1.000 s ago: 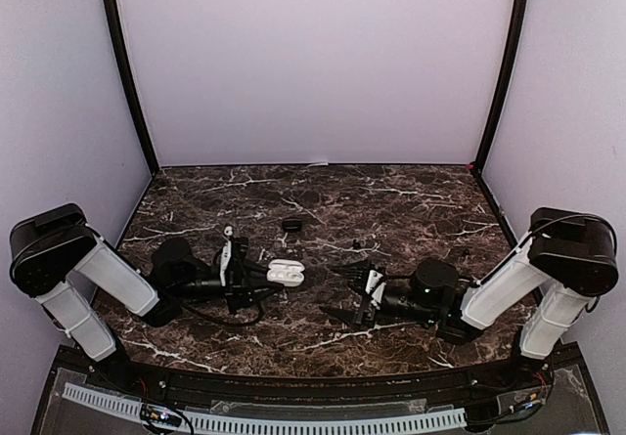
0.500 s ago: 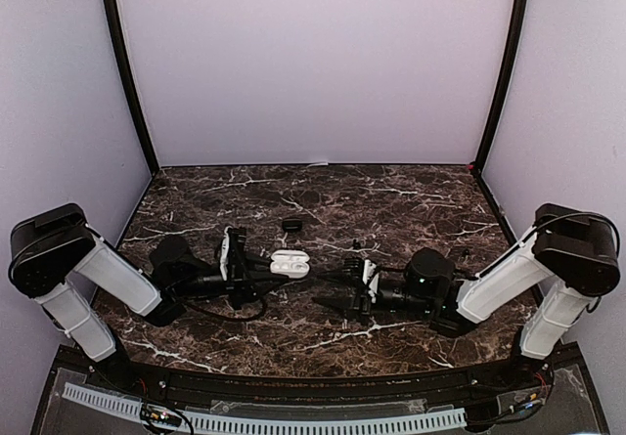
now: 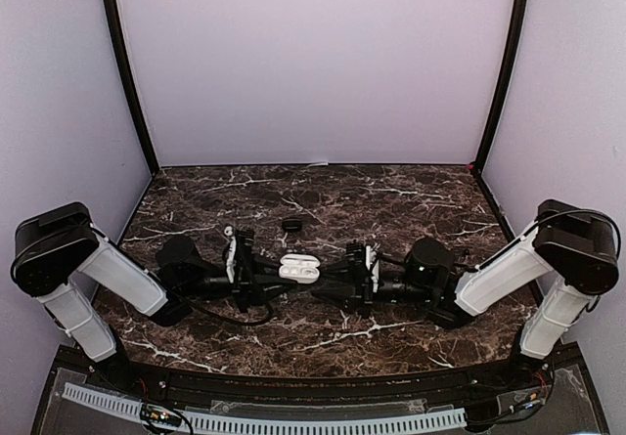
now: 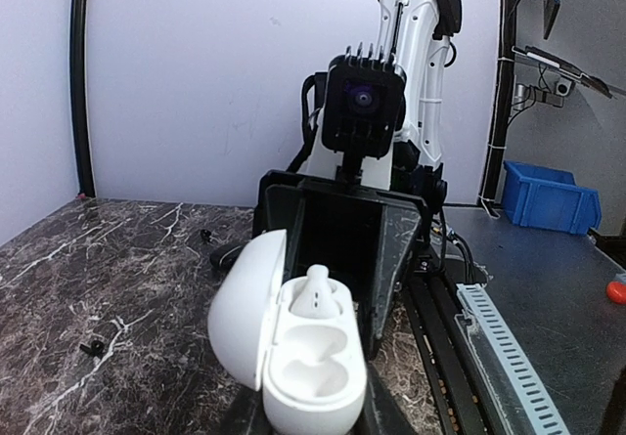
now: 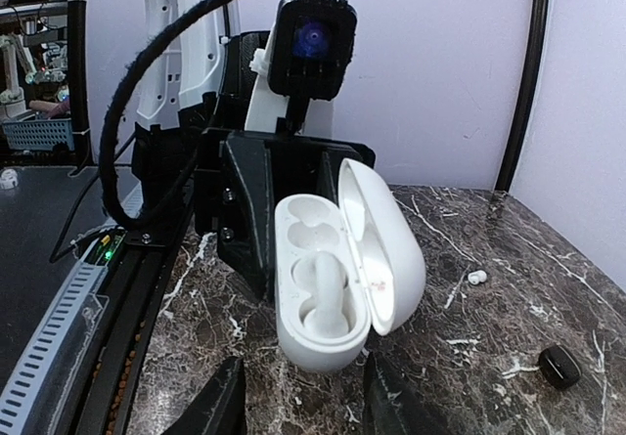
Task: Insert the wireless bluetooth earbuds into the charging case
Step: Pass from the left arm to the right
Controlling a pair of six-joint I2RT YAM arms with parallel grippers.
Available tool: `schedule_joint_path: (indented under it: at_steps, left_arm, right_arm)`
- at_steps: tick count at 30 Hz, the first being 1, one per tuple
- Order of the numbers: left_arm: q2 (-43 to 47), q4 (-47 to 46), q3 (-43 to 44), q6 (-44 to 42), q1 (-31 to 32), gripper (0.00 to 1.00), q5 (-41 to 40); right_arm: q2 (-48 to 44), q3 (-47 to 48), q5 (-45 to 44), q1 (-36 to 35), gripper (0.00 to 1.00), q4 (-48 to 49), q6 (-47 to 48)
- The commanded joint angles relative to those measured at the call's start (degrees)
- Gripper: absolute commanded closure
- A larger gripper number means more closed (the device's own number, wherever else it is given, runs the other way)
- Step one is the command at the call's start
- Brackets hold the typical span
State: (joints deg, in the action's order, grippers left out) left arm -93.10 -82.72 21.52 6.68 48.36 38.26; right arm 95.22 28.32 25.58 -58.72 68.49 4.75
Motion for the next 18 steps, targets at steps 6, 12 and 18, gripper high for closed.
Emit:
schedule_joint_path:
  at_steps: [6, 12, 18]
  left_arm:
    - [-1.3, -2.1, 1.9, -1.1, 0.8, 0.99, 1.1]
    - [-1.9, -2.3, 2.0, -1.8, 1.0, 1.00, 1.1]
    - [-1.9, -2.8, 1.8, -1.9, 1.1, 0.98, 0.7]
  right_arm:
    - [0.5, 2.1, 4.5, 0.9, 0.61, 1.3, -3.7]
    - [0.9, 2.6, 5.7, 1.2, 0.75, 1.5, -4.9]
    - [0.8, 2.3, 6.1, 1.6, 0.80, 1.6, -5.1]
